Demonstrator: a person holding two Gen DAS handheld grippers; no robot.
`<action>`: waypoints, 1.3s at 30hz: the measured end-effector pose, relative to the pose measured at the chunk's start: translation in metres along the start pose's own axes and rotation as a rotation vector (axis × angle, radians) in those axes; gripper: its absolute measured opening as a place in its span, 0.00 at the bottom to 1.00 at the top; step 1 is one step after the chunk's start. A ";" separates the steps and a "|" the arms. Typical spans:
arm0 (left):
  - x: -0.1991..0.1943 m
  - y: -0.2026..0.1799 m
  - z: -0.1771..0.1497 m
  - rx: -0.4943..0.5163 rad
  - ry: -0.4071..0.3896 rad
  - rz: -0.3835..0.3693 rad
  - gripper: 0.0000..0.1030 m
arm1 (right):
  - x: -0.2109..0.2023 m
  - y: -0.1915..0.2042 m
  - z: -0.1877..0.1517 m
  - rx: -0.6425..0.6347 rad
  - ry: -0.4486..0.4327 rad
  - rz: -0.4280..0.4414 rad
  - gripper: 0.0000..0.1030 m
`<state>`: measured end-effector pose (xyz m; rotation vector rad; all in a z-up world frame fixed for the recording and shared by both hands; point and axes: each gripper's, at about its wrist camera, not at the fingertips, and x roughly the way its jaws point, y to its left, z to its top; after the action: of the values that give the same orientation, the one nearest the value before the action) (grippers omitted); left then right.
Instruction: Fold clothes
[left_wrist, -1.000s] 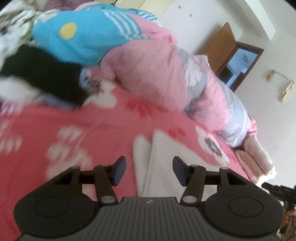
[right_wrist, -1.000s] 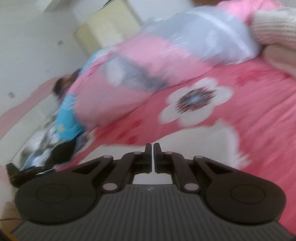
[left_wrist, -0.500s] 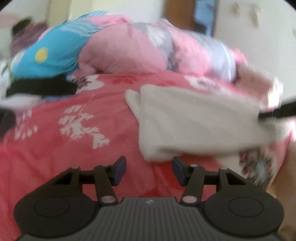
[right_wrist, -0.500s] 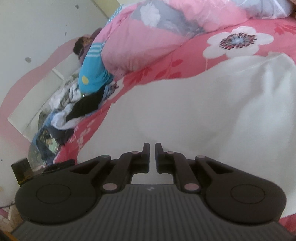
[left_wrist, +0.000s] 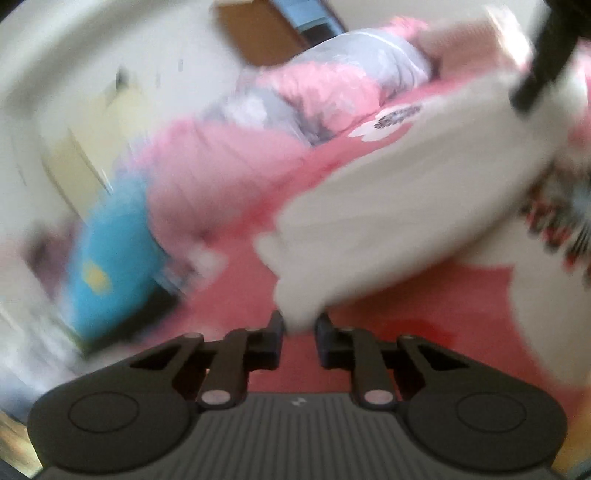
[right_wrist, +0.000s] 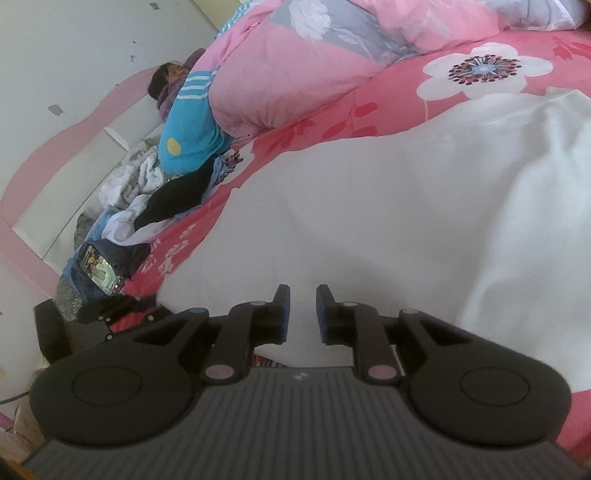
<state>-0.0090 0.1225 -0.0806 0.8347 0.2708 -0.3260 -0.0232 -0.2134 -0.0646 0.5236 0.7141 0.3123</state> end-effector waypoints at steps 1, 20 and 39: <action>-0.001 0.000 0.000 0.019 0.003 0.040 0.07 | -0.001 0.000 0.000 -0.002 -0.003 -0.002 0.15; 0.011 0.129 -0.086 -1.363 0.154 -0.504 0.37 | 0.011 -0.003 -0.005 0.024 0.020 0.032 0.18; 0.061 0.086 -0.103 -1.737 0.276 -0.651 0.43 | 0.010 -0.011 -0.015 0.078 0.021 0.048 0.25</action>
<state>0.0688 0.2440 -0.1106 -0.9683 0.8961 -0.4284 -0.0255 -0.2132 -0.0852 0.6128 0.7369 0.3367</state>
